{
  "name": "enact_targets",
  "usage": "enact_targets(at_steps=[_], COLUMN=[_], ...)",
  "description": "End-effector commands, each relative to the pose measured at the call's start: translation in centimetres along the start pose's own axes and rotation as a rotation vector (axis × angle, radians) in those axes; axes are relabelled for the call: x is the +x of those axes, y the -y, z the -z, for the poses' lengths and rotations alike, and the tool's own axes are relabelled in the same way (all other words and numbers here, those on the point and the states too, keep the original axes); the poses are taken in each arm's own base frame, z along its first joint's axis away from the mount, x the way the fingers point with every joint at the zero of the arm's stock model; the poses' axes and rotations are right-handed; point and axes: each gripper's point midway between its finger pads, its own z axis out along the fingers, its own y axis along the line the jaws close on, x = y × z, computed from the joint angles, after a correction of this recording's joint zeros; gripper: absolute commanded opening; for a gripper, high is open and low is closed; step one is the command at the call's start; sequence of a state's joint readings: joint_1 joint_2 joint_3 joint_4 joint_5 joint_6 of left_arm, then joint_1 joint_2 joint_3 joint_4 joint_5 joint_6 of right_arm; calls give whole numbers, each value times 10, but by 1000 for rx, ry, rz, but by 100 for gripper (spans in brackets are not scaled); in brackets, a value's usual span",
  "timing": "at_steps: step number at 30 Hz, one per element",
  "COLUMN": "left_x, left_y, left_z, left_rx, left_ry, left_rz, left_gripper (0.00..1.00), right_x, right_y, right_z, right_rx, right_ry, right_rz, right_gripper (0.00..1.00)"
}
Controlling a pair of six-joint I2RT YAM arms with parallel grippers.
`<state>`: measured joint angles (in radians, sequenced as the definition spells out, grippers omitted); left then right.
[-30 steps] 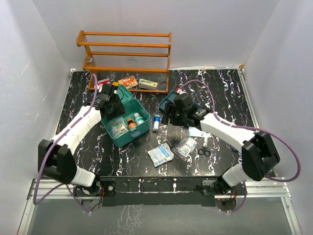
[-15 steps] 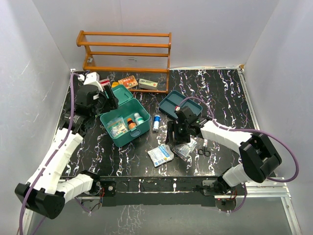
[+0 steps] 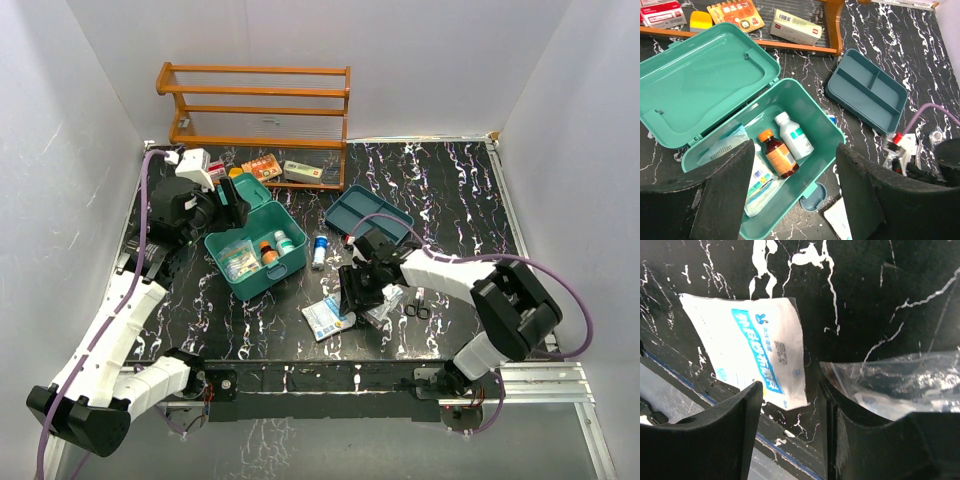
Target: Organize the medicine kit
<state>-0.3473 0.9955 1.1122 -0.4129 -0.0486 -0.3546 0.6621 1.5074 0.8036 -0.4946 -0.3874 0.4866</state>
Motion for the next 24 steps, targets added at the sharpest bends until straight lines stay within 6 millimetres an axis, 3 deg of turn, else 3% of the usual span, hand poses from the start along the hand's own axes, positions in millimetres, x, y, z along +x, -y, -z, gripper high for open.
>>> enact_targets(at_steps=[1,5,9,11,20,24], left_x=[-4,2,8,12,26,36], left_y=[13,21,29,35,70,85], left_z=[4,4,4,5,17,18], left_rx=[74,126,186,238,507,608], left_ry=[16,-7,-28,-34,-5,-20], left_rz=[-7,-8,-48,-85,-222,-243], left_gripper=[65,65,66,66,69,70], right_x=[-16,-16,-16,-18,-33,-43], right_y=[-15,-20,-26,-31,-68,-71], right_z=[-5,-10,-11,-8,24,39], right_rx=[-66,-102,-139,-155,-234,-177], right_ry=[2,-17,-31,-14,-3,11], right_rz=[91,111,110,103,-13,-112], right_gripper=[44,35,8,0,0,0])
